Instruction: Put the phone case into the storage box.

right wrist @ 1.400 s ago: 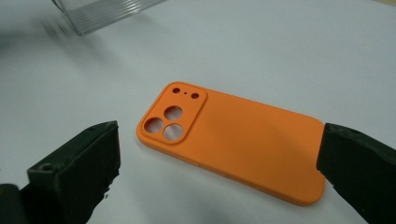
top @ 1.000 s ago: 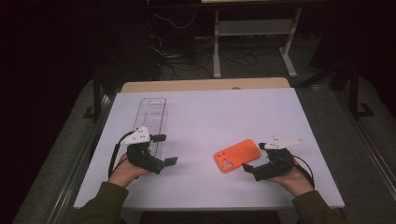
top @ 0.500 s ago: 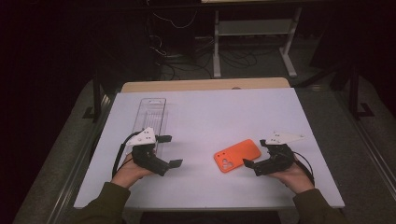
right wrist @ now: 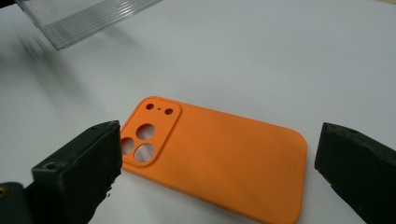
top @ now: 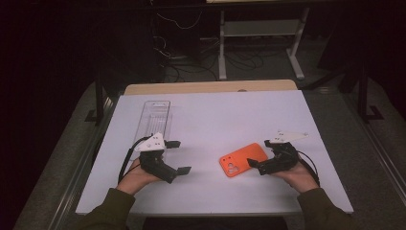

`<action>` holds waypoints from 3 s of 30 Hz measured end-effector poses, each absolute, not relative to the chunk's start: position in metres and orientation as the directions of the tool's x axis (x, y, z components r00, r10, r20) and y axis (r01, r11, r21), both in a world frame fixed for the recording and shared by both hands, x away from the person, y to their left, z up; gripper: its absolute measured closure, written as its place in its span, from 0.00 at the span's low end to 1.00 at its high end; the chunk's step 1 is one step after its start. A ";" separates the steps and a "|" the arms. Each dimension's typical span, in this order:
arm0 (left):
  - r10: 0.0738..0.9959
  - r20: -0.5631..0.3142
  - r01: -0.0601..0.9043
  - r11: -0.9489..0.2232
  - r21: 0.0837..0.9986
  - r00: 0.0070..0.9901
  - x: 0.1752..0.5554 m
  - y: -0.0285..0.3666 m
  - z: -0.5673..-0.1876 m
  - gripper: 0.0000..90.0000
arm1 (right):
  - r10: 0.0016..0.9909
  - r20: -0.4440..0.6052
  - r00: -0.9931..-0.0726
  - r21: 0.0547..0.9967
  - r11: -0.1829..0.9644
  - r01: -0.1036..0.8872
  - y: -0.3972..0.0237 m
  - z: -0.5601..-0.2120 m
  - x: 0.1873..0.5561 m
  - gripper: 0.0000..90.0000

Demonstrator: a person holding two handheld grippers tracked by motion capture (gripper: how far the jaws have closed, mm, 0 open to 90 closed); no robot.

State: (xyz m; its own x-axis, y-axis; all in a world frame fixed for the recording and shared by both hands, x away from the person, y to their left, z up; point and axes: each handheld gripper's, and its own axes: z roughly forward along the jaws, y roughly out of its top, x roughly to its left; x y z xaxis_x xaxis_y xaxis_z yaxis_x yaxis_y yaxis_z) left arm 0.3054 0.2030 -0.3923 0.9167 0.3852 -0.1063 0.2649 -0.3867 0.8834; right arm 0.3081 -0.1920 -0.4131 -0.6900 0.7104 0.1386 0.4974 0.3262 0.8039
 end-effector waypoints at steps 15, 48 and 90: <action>0.379 -0.106 0.265 -0.397 0.879 0.919 0.304 0.200 -0.396 0.00 | 0.722 0.156 -0.674 0.799 0.309 0.516 -0.191 -0.412 0.331 0.09; 0.388 -0.122 0.276 -0.371 0.887 0.914 0.304 0.202 -0.396 0.00 | 0.816 0.109 -0.567 0.704 0.340 0.624 -0.213 -0.430 0.351 0.98; 0.393 -0.131 0.286 -0.367 0.885 0.910 0.305 0.202 -0.395 0.00 | 0.778 0.154 -0.609 0.637 0.393 0.663 -0.206 -0.441 0.352 0.98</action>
